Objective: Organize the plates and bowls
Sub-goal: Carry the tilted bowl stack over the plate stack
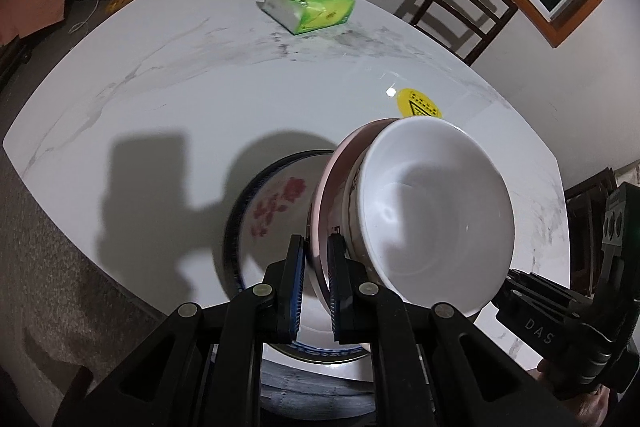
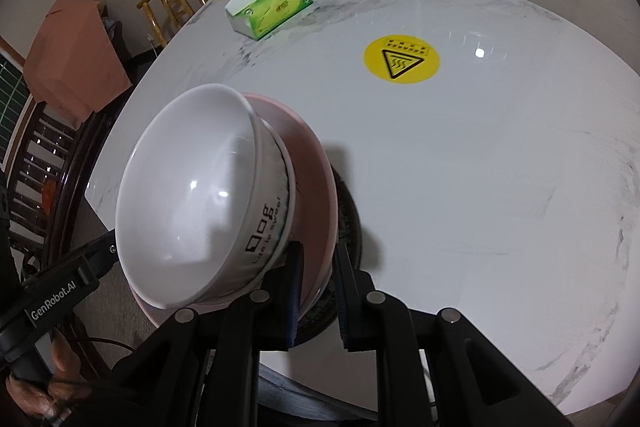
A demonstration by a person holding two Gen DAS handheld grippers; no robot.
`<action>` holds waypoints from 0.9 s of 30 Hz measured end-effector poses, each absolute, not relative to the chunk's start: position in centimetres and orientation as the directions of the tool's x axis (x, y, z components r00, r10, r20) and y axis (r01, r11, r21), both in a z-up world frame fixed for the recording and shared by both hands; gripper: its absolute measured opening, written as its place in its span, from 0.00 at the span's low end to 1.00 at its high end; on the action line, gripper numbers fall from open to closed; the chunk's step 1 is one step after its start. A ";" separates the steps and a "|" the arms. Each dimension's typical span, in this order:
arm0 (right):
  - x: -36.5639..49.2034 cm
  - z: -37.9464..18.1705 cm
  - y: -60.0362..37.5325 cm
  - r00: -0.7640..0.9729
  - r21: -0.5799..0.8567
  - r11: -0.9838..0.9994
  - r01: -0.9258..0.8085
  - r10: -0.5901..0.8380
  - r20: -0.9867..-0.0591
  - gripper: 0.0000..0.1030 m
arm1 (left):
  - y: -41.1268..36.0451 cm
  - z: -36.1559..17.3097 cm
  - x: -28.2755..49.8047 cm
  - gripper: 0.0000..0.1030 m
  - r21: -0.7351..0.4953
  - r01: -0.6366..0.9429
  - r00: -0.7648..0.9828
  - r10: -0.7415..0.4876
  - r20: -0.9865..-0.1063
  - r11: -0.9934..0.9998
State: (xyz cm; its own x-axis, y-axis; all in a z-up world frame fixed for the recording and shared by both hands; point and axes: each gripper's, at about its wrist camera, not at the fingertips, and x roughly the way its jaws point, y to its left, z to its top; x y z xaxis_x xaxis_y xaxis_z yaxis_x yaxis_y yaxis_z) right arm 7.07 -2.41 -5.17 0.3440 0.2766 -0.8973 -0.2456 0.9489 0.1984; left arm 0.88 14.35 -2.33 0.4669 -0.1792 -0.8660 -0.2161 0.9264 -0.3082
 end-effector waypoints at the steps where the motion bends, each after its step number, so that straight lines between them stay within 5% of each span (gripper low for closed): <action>1: 7.1 -5.2 -2.2 0.341 0.198 0.949 -0.245 0.276 -0.899 0.15 | 14.6 -2.5 0.9 0.07 -0.308 -0.218 0.466 -0.179 -0.866 0.926; 27: 7.8 -6.5 -0.7 0.324 0.186 0.951 -0.247 0.262 -0.909 0.17 | 16.5 -4.2 1.4 0.06 -0.323 -0.240 0.456 -0.188 -0.870 0.915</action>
